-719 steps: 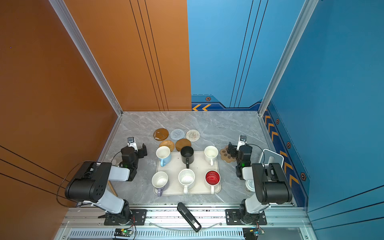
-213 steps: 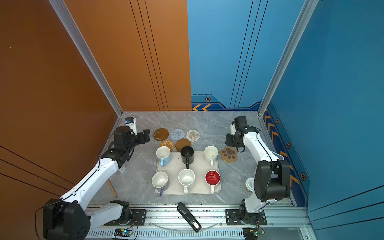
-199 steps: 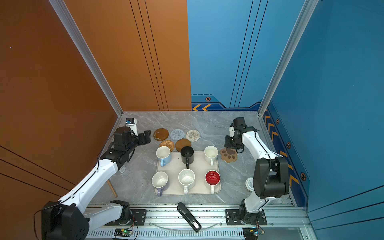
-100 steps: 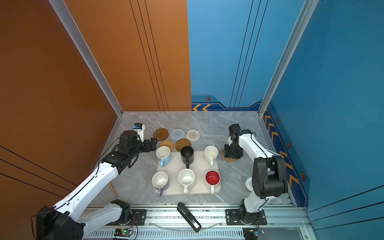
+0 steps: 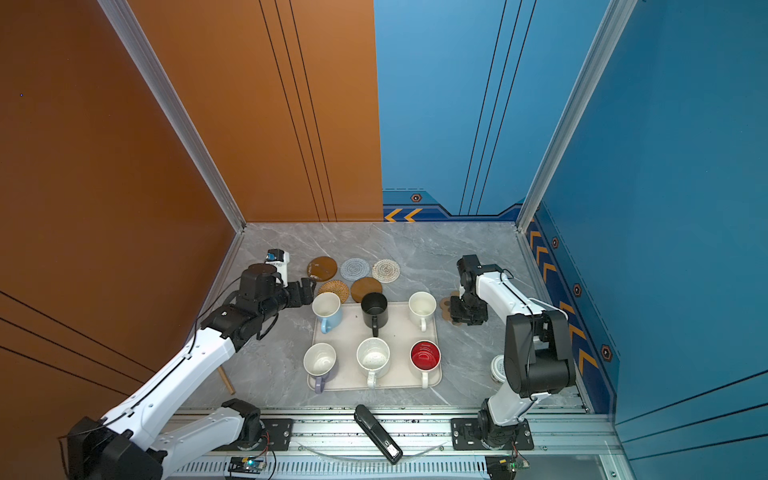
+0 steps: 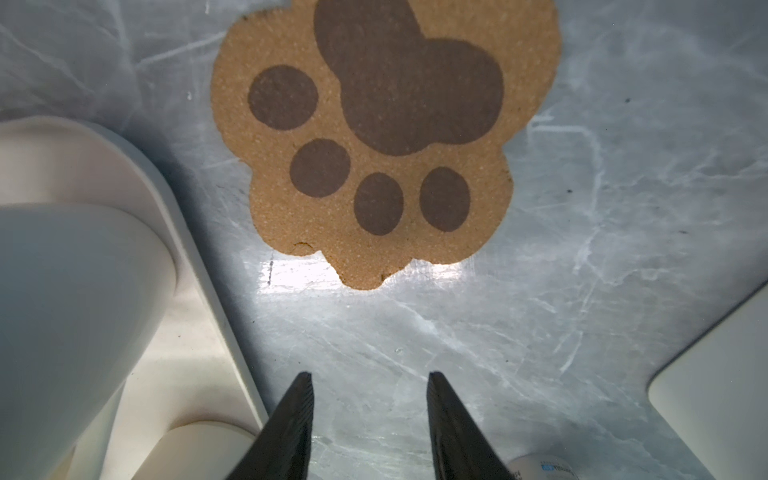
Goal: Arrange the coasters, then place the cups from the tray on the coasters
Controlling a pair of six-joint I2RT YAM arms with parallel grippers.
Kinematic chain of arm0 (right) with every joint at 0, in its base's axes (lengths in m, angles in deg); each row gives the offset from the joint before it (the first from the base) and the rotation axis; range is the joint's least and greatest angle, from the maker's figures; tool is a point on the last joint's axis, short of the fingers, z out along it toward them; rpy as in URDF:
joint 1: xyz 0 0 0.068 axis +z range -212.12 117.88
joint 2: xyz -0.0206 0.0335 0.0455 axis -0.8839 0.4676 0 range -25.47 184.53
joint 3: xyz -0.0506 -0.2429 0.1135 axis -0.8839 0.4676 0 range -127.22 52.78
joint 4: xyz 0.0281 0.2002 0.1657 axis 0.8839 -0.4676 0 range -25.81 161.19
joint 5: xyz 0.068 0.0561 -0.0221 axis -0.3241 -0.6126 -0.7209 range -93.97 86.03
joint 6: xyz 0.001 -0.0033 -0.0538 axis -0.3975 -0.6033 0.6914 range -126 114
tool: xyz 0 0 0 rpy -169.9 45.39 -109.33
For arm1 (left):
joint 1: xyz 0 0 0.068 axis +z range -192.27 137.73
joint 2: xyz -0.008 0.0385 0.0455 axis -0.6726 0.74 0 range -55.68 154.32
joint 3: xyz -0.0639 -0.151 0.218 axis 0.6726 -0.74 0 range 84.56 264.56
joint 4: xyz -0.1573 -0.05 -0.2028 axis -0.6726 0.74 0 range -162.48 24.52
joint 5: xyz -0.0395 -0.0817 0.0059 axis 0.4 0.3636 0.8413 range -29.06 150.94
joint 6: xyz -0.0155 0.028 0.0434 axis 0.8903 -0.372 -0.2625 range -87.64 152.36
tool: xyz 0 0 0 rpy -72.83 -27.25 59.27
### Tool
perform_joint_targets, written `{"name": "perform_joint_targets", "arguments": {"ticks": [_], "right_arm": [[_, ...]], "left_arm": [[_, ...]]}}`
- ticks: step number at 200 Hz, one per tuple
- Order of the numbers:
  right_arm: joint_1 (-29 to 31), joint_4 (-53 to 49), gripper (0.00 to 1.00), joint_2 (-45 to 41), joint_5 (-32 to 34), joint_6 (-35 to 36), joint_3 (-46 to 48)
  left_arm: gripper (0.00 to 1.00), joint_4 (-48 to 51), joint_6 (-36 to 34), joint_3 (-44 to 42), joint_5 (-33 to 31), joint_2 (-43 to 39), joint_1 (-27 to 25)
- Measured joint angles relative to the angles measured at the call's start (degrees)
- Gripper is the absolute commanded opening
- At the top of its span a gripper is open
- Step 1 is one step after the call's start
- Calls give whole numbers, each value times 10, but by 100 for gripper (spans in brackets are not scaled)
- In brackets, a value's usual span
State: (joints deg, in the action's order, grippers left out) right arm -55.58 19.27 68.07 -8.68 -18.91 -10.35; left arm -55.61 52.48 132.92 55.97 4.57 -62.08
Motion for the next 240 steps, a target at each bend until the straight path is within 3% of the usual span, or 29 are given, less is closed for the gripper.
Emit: {"name": "perform_joint_targets", "arguments": {"ticks": [240], "right_arm": [[10, 45, 41, 94, 10, -39, -6]], "left_arm": [[90, 8, 10, 11, -10, 4, -29]]}}
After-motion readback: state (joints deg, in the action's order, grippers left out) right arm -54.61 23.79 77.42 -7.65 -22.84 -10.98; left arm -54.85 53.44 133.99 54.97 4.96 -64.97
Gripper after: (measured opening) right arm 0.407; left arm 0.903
